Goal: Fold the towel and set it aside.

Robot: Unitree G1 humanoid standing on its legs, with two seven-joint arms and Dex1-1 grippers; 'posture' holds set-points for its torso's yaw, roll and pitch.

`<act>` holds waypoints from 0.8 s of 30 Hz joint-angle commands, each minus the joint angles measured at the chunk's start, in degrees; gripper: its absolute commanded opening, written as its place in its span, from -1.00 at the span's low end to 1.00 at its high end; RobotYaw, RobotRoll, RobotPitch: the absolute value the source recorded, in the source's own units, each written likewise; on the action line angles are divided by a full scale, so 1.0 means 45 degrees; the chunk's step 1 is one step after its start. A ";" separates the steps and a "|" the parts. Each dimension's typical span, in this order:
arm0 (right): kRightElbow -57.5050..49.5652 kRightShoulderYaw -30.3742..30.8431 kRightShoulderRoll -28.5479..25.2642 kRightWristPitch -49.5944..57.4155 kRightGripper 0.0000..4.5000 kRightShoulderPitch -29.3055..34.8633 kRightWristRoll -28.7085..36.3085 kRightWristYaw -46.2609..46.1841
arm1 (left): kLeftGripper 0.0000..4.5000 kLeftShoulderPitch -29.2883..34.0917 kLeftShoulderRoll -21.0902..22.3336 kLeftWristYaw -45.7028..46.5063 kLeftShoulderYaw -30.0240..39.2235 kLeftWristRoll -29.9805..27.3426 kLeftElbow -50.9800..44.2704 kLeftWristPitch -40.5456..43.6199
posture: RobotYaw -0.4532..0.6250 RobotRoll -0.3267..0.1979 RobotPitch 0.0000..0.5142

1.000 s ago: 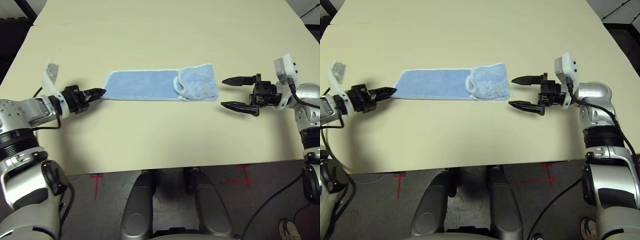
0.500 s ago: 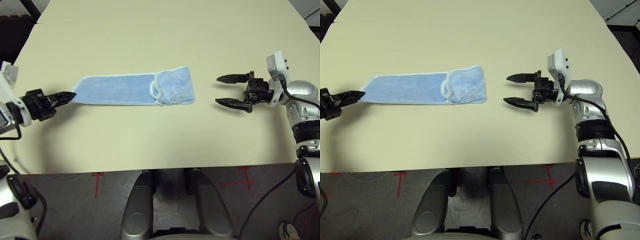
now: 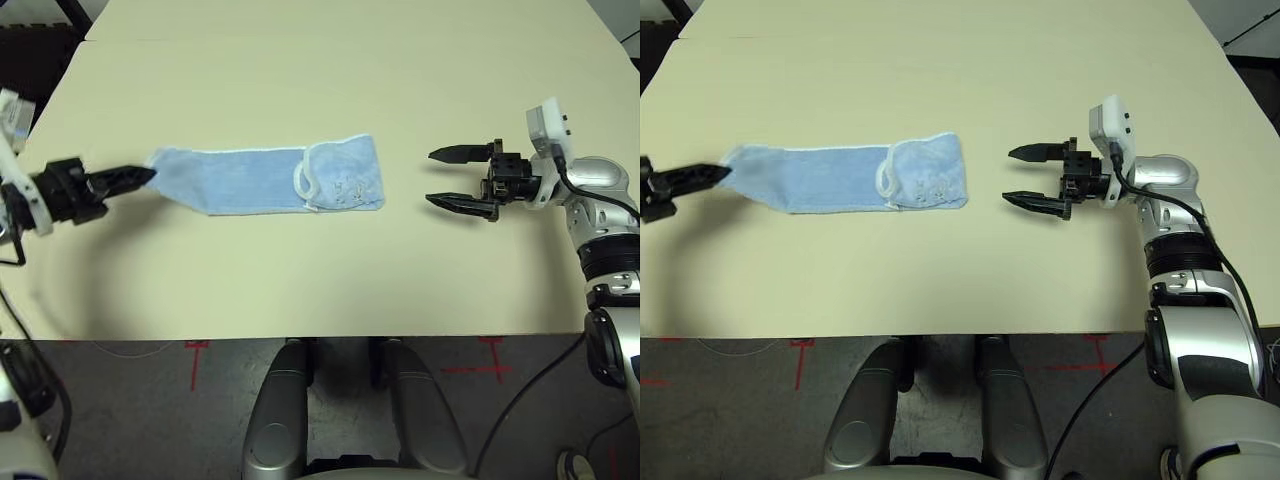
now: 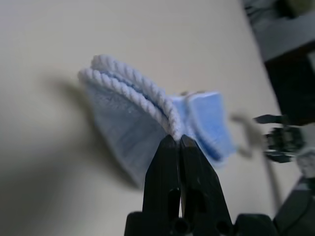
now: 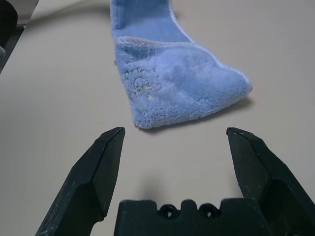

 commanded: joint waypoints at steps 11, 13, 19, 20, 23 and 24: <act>-0.0559 -0.0087 -0.0348 0.0092 1.00 0.0570 0.0050 -0.0014 | -0.98 -0.2157 -0.2084 -0.1226 -0.2651 -0.0675 -0.0600 -0.0325 | 0.09 0.25 0.09; -0.0550 -0.0080 -0.0357 0.0092 1.00 0.0567 0.0048 -0.0042 | -0.98 -0.2366 -0.2502 -0.1102 -0.2598 -0.0812 -0.0694 -0.0160 | 0.10 0.25 0.09; -0.0463 -0.0063 -0.0314 0.0046 1.00 0.0497 0.0029 -0.0116 | -0.98 -0.2292 -0.3451 -0.1000 -0.3412 -0.0552 -0.1148 -0.0536 | 0.11 0.25 0.09; -0.0471 -0.0060 -0.0303 0.0051 1.00 0.0495 0.0035 -0.0130 | -0.98 -0.2339 -0.3760 -0.0819 -0.3601 -0.0412 -0.1129 -0.0655 | 0.11 0.25 0.10; -0.0490 -0.0056 -0.0292 0.0045 1.00 0.0515 0.0050 -0.0156 | -0.98 -0.2449 -0.4411 -0.0540 -0.4083 -0.0113 -0.1075 -0.0924 | 0.11 0.25 0.10; -0.0499 -0.0056 -0.0293 0.0045 1.00 0.0525 0.0054 -0.0159 | -0.98 -0.2482 -0.4554 -0.0472 -0.4265 0.0019 -0.1034 -0.1018 | 0.11 0.25 0.10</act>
